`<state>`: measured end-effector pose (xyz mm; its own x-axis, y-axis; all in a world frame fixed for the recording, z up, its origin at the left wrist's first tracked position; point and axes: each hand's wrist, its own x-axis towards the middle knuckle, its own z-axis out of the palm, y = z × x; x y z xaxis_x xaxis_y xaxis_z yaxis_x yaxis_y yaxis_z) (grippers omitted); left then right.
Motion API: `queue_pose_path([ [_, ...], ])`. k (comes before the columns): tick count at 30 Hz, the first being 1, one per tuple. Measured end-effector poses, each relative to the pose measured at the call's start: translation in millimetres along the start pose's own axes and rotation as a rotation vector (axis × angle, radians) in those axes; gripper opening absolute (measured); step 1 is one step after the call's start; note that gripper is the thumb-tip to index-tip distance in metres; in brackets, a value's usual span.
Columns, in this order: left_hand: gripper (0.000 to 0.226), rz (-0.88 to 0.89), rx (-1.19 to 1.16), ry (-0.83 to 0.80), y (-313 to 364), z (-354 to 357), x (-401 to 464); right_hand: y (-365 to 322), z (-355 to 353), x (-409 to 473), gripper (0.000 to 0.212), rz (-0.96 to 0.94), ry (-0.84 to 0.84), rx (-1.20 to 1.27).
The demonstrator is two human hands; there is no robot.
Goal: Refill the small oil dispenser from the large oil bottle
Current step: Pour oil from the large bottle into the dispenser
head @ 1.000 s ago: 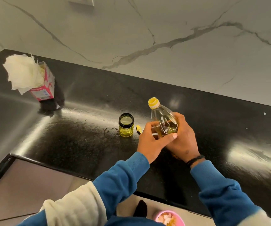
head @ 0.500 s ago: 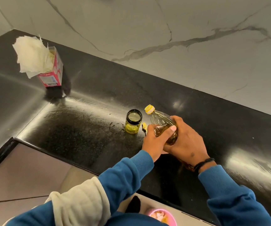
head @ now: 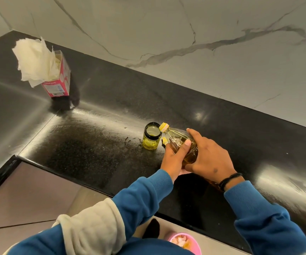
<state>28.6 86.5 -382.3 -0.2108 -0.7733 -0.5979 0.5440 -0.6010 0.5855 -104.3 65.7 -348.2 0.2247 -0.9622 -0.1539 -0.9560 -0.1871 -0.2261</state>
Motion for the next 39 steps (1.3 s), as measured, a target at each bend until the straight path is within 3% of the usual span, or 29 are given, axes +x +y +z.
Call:
queue_pose_path([
  [6,0.076,0.005,-0.013,0.009,-0.9,-0.1,-1.3,-3.5,-2.3,0.3,0.111,0.012,-0.021,-0.036],
  [23,0.066,-0.005,0.029,-0.02,-2.4,-4.2,2.6,-12.5,-8.1,3.6,0.108,0.025,-0.039,-0.114],
  [39,0.073,-0.036,-0.035,-0.018,-1.5,-3.8,5.2,-17.0,-17.1,8.1,0.107,0.006,-0.049,-0.182],
])
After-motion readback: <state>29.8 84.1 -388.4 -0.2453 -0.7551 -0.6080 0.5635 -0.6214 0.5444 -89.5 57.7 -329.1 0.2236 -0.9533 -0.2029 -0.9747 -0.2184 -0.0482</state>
